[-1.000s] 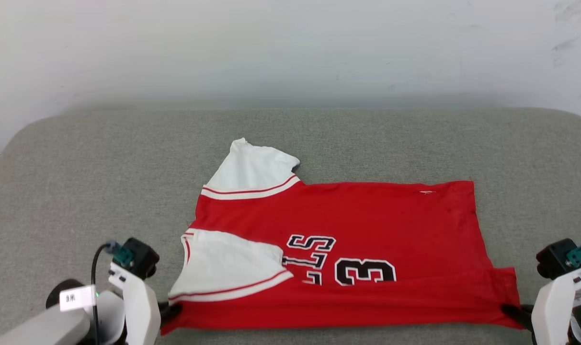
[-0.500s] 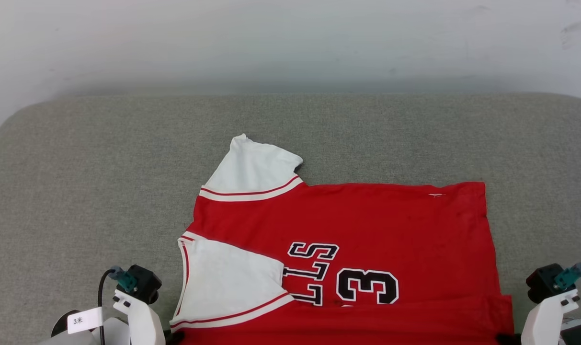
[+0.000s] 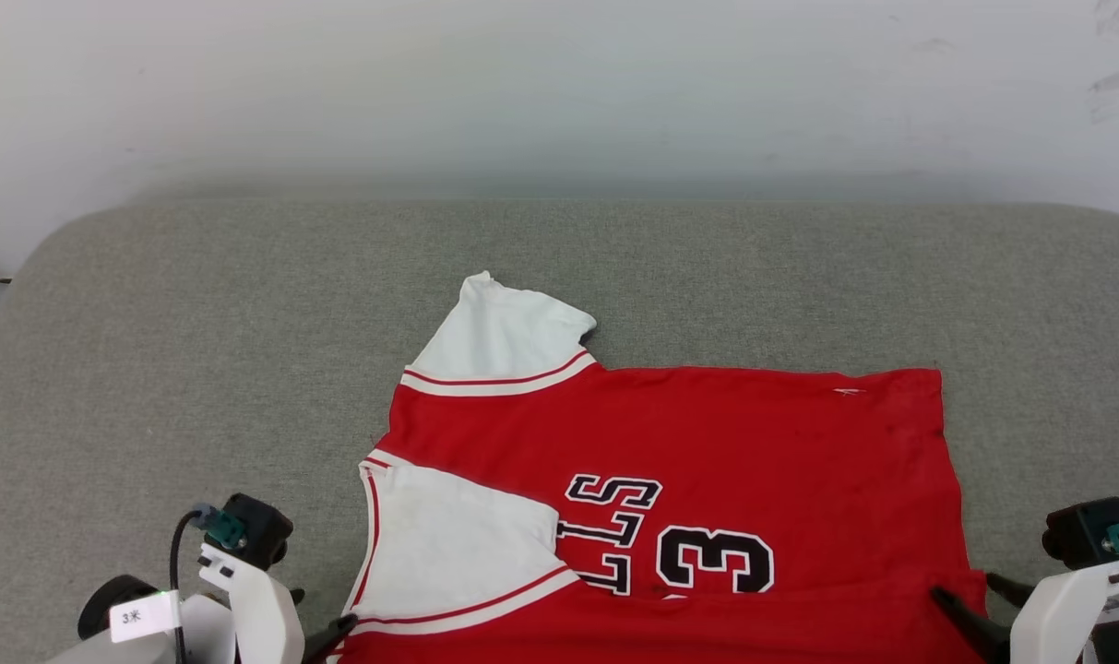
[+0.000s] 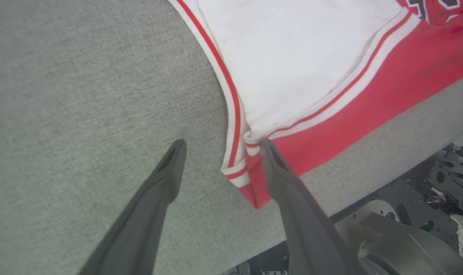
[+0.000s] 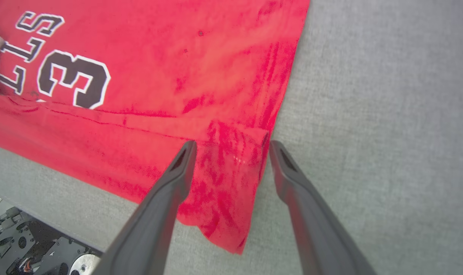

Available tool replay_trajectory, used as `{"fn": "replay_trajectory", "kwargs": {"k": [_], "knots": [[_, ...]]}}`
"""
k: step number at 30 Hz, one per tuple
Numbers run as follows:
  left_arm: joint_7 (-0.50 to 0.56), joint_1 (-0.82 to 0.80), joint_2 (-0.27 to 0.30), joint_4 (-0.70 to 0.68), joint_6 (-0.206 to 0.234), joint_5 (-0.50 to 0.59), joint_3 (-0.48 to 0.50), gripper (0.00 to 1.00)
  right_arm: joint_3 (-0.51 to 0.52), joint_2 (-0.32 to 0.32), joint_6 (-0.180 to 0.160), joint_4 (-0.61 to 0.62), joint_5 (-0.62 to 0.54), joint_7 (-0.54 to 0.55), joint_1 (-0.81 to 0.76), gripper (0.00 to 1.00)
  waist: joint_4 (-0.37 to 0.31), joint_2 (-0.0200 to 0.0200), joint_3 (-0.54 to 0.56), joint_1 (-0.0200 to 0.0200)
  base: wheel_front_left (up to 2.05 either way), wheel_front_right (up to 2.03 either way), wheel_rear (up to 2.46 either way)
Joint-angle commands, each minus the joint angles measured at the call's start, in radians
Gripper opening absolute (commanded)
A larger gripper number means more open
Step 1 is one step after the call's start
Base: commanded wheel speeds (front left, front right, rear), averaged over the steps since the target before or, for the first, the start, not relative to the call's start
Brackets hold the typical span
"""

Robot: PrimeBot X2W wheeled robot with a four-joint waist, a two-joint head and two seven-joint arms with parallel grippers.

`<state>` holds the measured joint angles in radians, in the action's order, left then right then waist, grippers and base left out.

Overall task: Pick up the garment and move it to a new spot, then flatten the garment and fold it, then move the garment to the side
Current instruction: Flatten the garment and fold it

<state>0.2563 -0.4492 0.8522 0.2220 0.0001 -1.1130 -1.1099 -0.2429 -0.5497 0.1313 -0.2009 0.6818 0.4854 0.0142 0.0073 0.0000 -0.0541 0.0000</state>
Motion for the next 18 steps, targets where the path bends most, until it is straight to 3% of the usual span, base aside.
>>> {"fn": "replay_trajectory", "kwargs": {"k": [1, 8, 12, 18], "knots": [[-0.018, -0.013, 0.016, -0.016, 0.006, 0.018, 0.01, 1.0, 0.014, 0.01, -0.001, 0.018, -0.031, -0.044, -0.006, 1.0, 0.0, 0.0, 0.008, 0.0, 0.0, 0.0, 0.0], [-0.117, -0.068, 0.036, -0.051, 0.053, 0.066, 0.07, 1.0, 0.133, 0.095, -0.001, 0.098, -0.16, -0.273, 0.015, 1.0, -0.014, 0.0, 0.024, 0.0, 0.0, 0.0, 0.0], [-0.171, -0.117, 0.019, -0.042, 0.074, 0.113, 0.095, 1.0, 0.208, 0.18, -0.001, 0.151, -0.242, -0.38, 0.016, 1.0, -0.033, 0.0, 0.02, 0.0, 0.0, 0.0, 0.0], [-0.201, -0.229, -0.015, 0.003, 0.056, 0.162, 0.122, 1.0, 0.261, 0.278, -0.001, 0.239, -0.329, -0.45, 0.004, 1.0, -0.073, 0.0, -0.018, 0.0, 0.0, 0.0, 0.0]]}}
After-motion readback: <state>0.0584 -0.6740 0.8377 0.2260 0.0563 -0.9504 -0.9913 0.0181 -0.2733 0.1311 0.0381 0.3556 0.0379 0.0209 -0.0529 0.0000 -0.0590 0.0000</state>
